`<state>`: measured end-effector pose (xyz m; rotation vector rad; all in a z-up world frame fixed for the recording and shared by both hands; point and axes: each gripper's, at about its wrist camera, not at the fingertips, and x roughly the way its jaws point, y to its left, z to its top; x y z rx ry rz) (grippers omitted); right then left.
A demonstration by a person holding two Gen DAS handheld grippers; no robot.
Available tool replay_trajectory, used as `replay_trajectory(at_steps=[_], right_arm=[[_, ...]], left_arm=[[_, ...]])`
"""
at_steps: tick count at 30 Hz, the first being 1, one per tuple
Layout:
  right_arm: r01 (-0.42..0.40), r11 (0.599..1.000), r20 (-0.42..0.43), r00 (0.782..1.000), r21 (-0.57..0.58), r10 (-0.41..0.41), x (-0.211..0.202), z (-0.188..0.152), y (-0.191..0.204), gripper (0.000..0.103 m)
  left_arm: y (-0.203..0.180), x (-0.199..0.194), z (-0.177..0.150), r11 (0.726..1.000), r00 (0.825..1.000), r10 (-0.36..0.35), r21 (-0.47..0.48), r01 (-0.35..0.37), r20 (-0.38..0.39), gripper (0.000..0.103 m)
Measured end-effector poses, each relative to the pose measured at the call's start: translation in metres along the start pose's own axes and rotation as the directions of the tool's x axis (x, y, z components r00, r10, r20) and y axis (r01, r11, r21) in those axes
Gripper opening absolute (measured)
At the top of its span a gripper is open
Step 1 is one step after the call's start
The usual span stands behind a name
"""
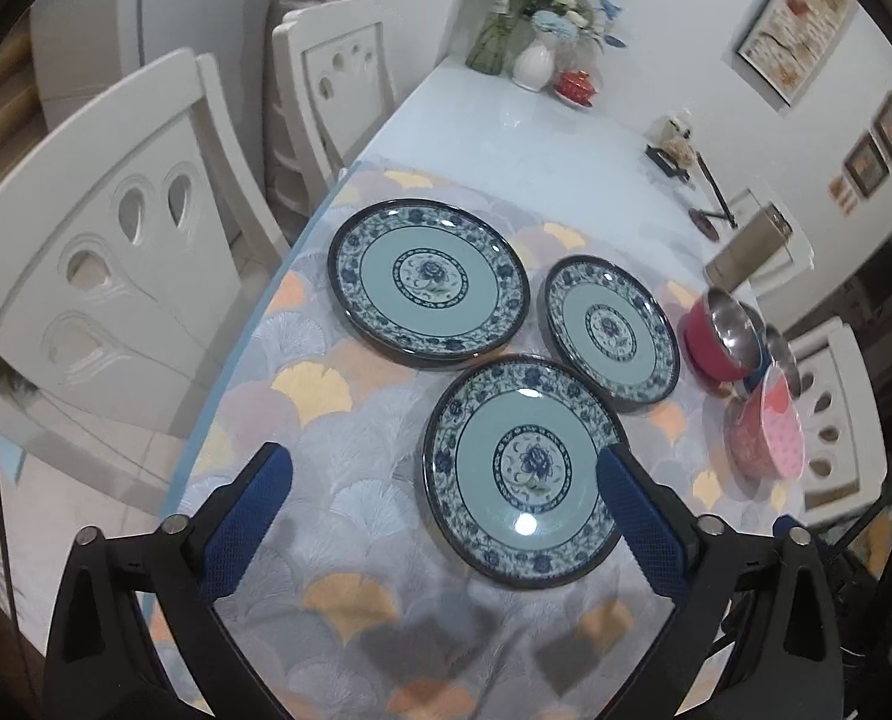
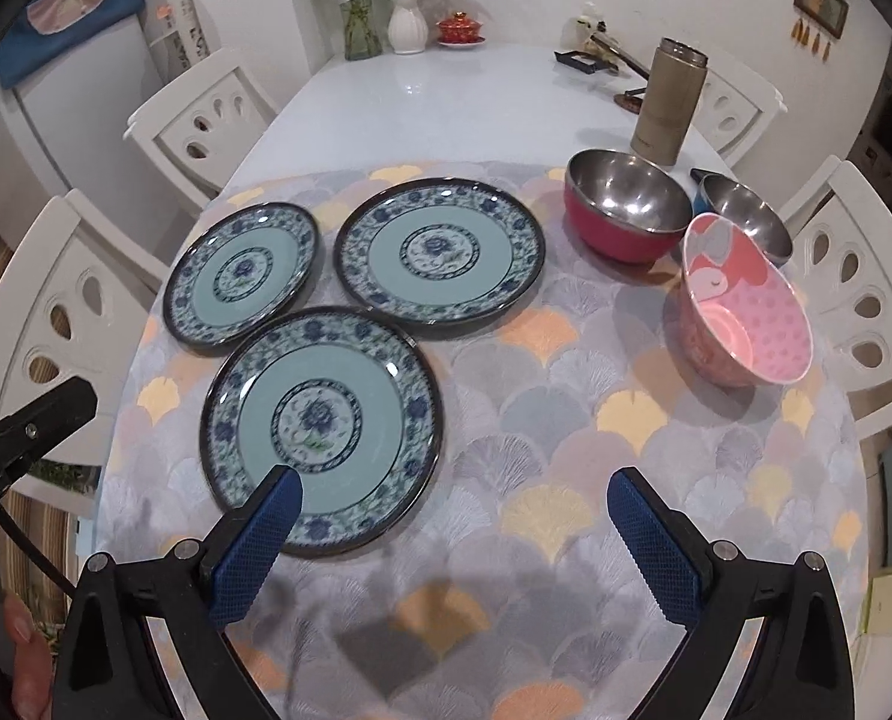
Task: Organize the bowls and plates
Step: 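Move both tools down to the rim of the nearest blue-and-white plate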
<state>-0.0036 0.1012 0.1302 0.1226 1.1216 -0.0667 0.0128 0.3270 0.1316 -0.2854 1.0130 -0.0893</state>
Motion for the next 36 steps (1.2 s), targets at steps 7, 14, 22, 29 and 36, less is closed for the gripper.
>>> replay_trajectory(at_steps=[7,14,22,29,36], right_arm=[[-0.025,1.000,-0.050,0.998,0.009,0.025,0.025,0.020,-0.010,0.101],[-0.043,0.999,-0.161,0.986,0.001,0.042,0.070,0.030,-0.013,0.097],[-0.073,0.997,-0.230,0.971,0.003,0.072,0.105,0.041,-0.017,0.092],[-0.127,0.992,-0.269,0.955,0.005,0.124,0.120,0.037,-0.013,0.081],[-0.124,0.992,-0.300,0.947,-0.011,0.115,0.133,0.034,-0.008,0.057]], left_arm=[[0.002,0.026,0.011,0.999,0.999,0.033,0.025,-0.033,-0.026,0.099],[0.010,0.067,0.011,0.999,0.989,0.040,0.011,-0.039,-0.143,0.096],[0.016,0.101,0.010,0.999,0.972,0.050,0.033,-0.044,-0.229,0.094],[0.019,0.118,0.005,0.999,0.959,0.029,0.030,-0.022,-0.281,0.081],[0.019,0.128,0.001,0.999,0.946,0.003,0.040,0.011,-0.323,0.050]])
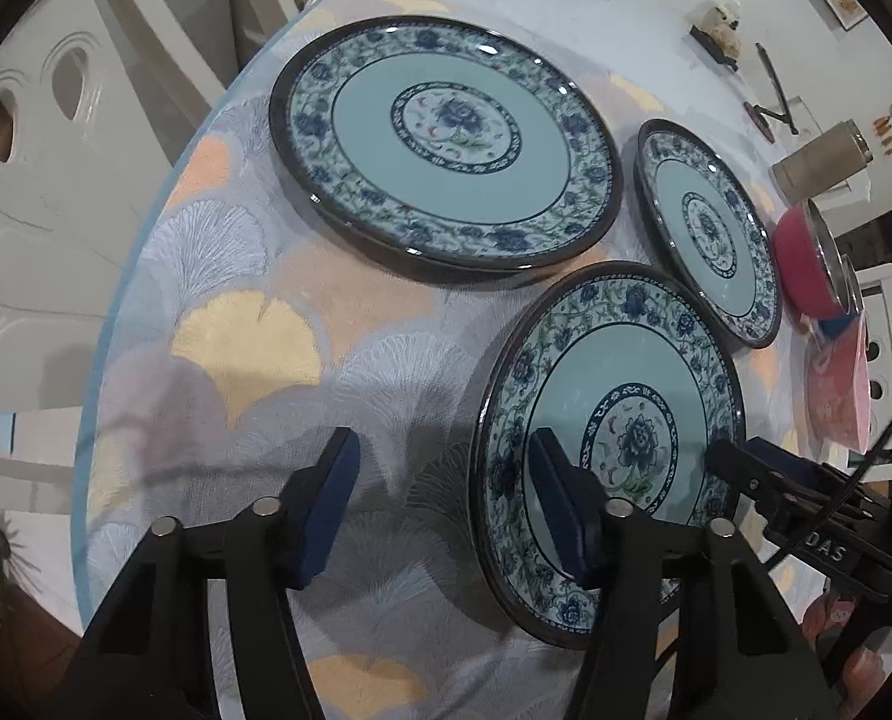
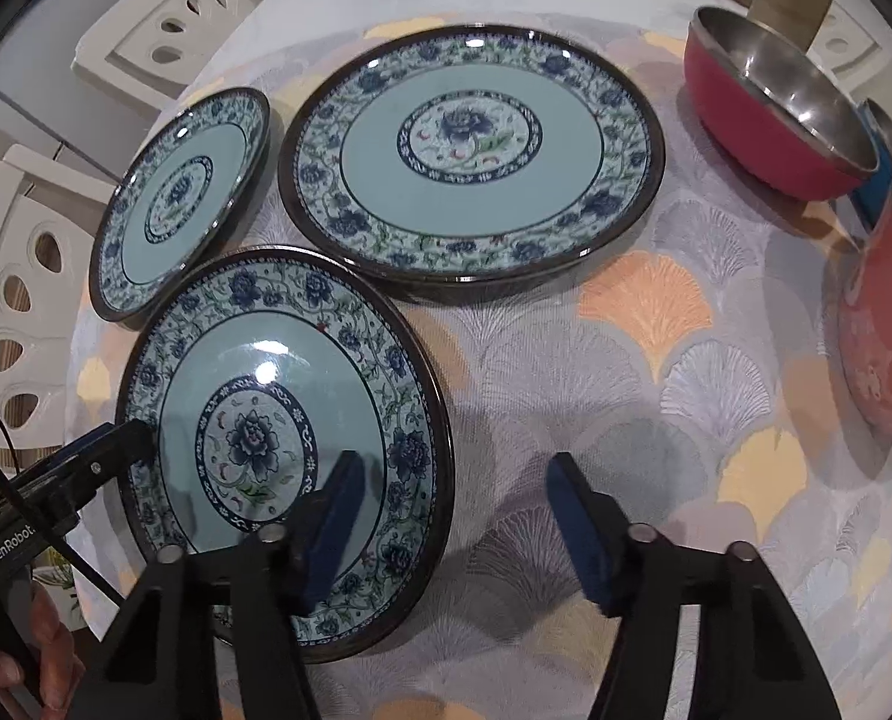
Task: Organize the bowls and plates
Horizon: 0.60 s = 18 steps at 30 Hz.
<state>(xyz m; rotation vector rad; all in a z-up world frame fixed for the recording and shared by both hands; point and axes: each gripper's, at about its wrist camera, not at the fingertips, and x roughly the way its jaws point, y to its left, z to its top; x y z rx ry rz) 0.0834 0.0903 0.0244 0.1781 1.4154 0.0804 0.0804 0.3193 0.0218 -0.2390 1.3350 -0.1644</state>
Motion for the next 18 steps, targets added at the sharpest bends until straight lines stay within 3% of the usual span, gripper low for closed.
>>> replay_trajectory(at_steps=[7,13,16,18], right_arm=[[0.003,1.000,0.009,1.000,-0.015,-0.003,0.001,0.000,0.002,0.050],[0.015,0.999,0.009,1.000,-0.040,-0.015,0.003,0.002,0.014,0.049],[-0.005,0.999,0.011,1.000,-0.054,0.006,0.004,0.002,0.023,0.044],[-0.007,0.998,0.016,1.000,-0.068,0.008,0.001,0.001,0.031,0.045]], left_arm=[[-0.007,0.003,0.000,0.999,1.000,-0.029,0.037,0.030,-0.011,0.033],[-0.008,0.005,0.000,0.997,0.998,-0.065,0.029,0.065,-0.014,0.028],[-0.011,0.005,-0.001,0.993,0.993,-0.116,0.030,0.116,-0.019,0.024],[-0.015,0.004,-0.004,0.993,0.994,-0.108,0.045,0.109,-0.014,0.024]])
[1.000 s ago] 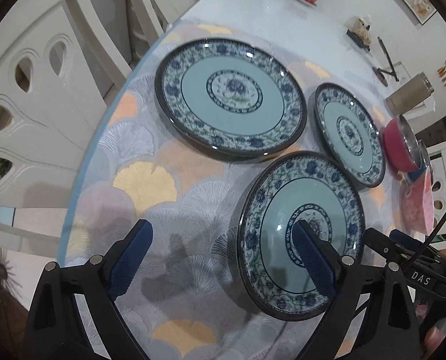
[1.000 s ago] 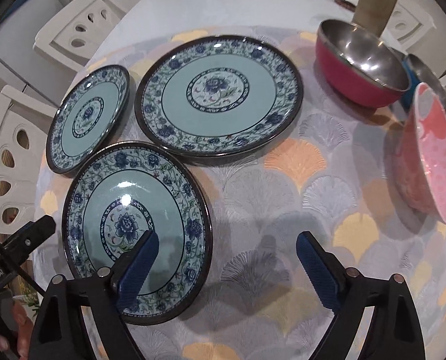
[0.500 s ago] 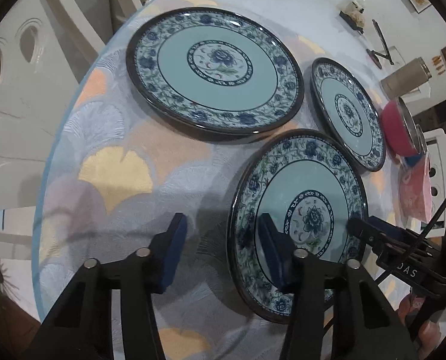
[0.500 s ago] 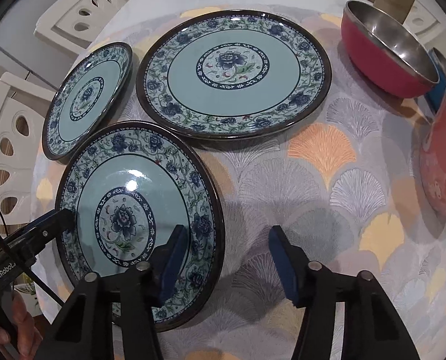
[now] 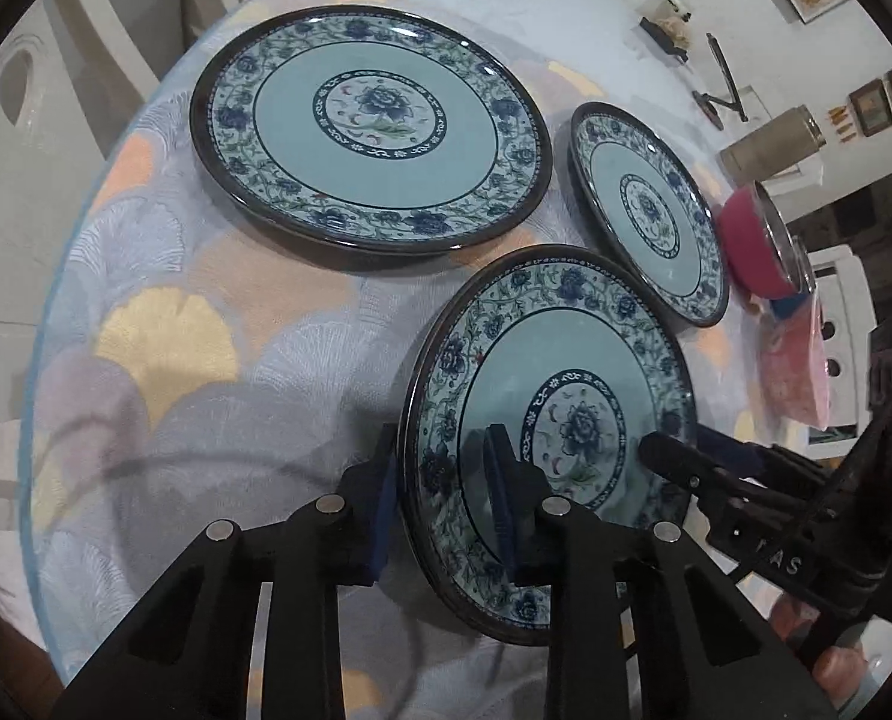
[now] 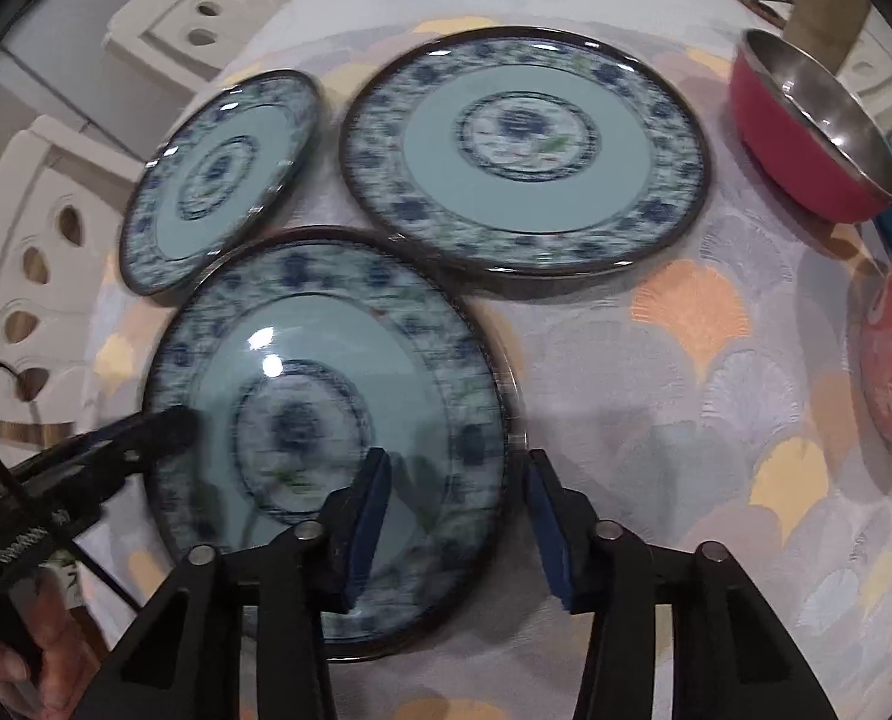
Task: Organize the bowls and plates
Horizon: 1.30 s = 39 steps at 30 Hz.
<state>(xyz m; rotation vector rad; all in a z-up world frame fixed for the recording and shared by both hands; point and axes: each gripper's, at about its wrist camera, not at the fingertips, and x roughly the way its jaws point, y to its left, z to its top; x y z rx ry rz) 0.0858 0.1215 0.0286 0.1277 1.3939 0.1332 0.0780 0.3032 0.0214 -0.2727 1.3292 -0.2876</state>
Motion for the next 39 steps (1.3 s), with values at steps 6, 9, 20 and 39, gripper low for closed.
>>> replay_trajectory(at_steps=[6,9,20,39], right_arm=[[-0.017,1.000,-0.006,1.000,0.007,0.017,0.003,-0.005,0.004,0.045],[-0.017,1.000,0.020,1.000,-0.013,0.017,0.003,-0.005,0.005,0.045],[-0.015,0.997,0.086,0.996,-0.080,0.021,-0.022,-0.017,0.009,0.044],[-0.093,0.967,0.068,0.991,-0.239,0.112,-0.073,-0.106,0.090,0.046]], left_arm=[[0.003,-0.003,-0.006,1.000,1.000,-0.003,-0.015,0.003,0.012,0.024],[0.001,0.001,-0.007,1.000,1.000,0.014,0.002,-0.014,0.012,0.024],[-0.006,-0.034,-0.016,1.000,0.994,0.009,0.022,-0.011,0.108,0.024],[0.040,-0.119,-0.100,0.983,0.966,0.144,-0.145,-0.115,0.213,0.024]])
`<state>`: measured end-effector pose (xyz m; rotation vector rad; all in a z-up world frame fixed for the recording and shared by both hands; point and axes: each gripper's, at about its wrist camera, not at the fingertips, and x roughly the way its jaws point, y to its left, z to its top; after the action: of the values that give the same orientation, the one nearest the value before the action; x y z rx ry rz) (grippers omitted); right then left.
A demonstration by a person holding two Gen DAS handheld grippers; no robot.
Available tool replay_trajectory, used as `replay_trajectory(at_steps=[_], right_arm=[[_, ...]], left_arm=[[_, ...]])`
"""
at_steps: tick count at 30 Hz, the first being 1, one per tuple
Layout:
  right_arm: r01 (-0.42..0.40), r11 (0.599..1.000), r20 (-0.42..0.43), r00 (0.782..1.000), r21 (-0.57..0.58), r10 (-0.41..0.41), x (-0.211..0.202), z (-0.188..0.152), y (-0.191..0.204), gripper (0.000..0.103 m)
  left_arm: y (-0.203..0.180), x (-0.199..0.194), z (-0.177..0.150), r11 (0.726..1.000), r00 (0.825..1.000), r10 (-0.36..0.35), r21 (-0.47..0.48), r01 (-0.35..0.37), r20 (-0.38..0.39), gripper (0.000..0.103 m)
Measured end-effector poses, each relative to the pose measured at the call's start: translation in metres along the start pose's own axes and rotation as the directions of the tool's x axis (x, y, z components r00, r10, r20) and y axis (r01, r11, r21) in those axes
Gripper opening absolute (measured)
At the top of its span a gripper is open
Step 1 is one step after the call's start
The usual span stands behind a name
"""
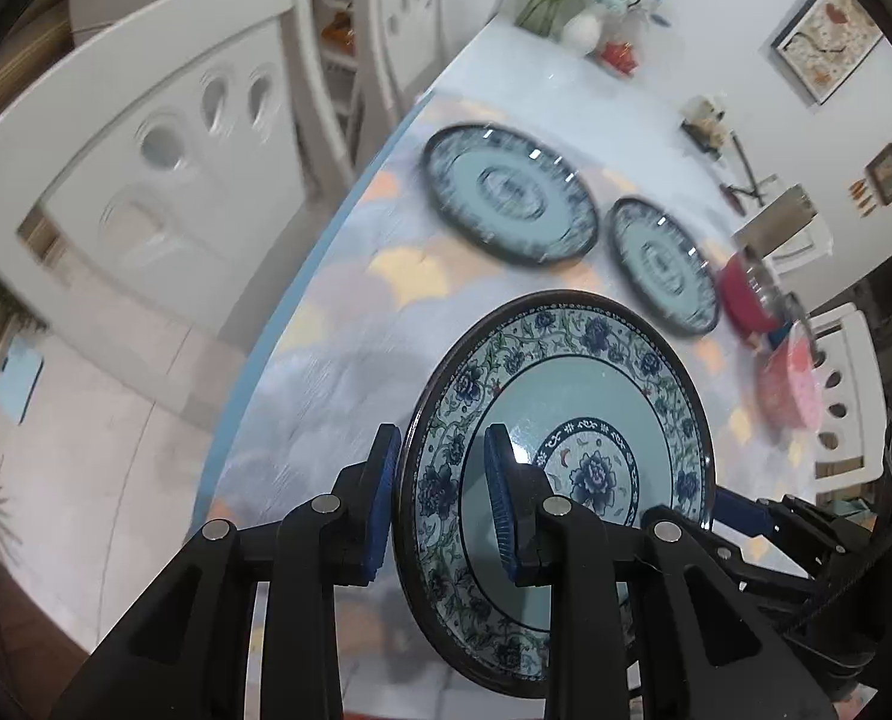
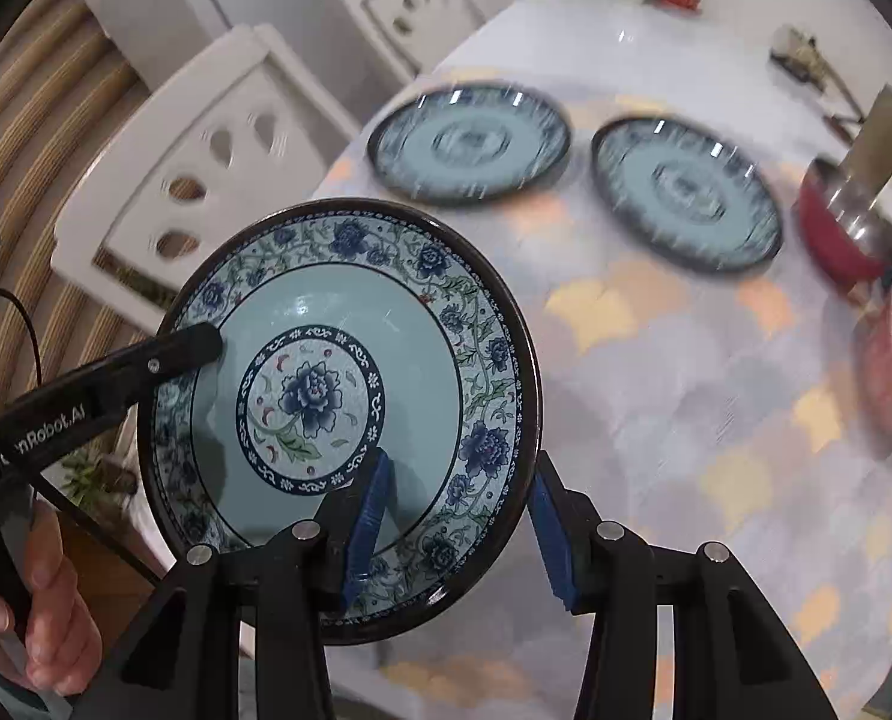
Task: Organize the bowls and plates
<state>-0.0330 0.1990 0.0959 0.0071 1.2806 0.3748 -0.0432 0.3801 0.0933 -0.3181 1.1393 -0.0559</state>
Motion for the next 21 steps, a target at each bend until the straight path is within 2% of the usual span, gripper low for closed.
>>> replay_trajectory(at_steps=[8,12,16,21], right_arm=[[0.013,0.999,-0.082,0.997,0.034,-0.010,0.030,-0.028,-0.005,0.046],[0.005,0.996,-0.121,0.993,0.093,0.006,0.044,-0.039,-0.017,0.046],[0.022,0.994,-0.115,0.993,0.111,-0.009,0.051,-0.043,-0.020,0.046],[0.030,0.990,-0.118,0.993,0.140,-0.013,0.055,-0.043,-0.022,0.046]], left_arm=[[0.004,0.026,-0.030,1.000,0.997,0.012,0.009,-0.012,-0.071,0.024],[0.001,0.034,-0.036,1.000,0.996,0.003,0.017,-0.001,-0.095,0.024],[-0.002,0.041,-0.037,0.999,0.995,-0.003,0.035,0.007,-0.096,0.024],[0.002,0.054,-0.035,1.000,0.993,-0.026,0.014,0.028,-0.112,0.024]])
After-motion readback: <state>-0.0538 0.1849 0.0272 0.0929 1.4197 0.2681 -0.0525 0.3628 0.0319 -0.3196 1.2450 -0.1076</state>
